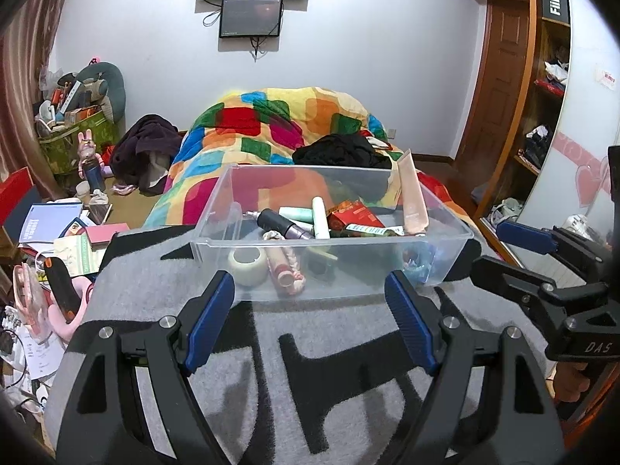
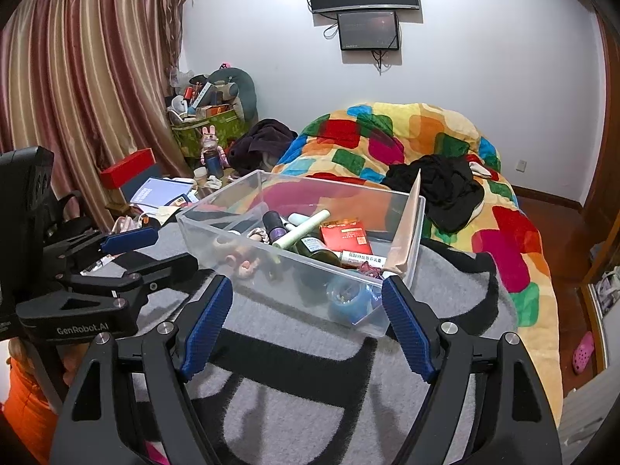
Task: Organize objects
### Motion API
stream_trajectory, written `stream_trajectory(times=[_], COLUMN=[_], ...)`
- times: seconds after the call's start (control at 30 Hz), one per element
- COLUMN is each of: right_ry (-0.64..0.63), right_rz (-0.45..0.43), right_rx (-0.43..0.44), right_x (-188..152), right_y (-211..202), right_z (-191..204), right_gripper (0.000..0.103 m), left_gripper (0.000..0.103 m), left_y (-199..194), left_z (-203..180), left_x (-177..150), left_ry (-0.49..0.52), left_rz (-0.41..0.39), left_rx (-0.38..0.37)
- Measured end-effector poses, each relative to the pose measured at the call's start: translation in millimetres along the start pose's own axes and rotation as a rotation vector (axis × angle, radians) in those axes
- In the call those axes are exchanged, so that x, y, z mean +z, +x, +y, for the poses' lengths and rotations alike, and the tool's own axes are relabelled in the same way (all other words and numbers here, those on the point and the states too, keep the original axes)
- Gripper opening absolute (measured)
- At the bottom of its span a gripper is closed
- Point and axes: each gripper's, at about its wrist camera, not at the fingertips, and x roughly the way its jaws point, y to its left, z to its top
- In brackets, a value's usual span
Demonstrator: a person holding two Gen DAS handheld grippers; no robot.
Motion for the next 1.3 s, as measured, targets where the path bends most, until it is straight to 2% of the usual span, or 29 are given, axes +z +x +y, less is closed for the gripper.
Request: stream_trajectory(times=[0.2, 0.3, 1.07, 1.3], right_ry=[0.002, 0.002, 0.014, 0.015], right_rz=[0.001, 0.001, 0.003, 0.002], right_rx=[0.002, 0.002, 0.005, 0.004], right_x=[-0.7, -0.8, -6.1, -5.9], right_y=[-0.2, 0.2, -1.1, -1.2], right_z=[0.5, 0.1, 1.7, 1.5], right_gripper=[0.077, 0.077, 0.078, 0.082], left_gripper=[0.081, 0.089, 0.092, 0.092], left_y=[2.6, 1.7, -3.1, -6.3], left_z=[-1.1, -0.9, -5.2, -6.8], left_x=[-1.3, -1.2, -3.0, -3.6], left_ry=[-0.004, -0.01, 0.019, 0.028], left_rz=[0.008, 0.003, -0.003, -0.01], left_rx=[-0.006, -0.005, -0.016, -0.023])
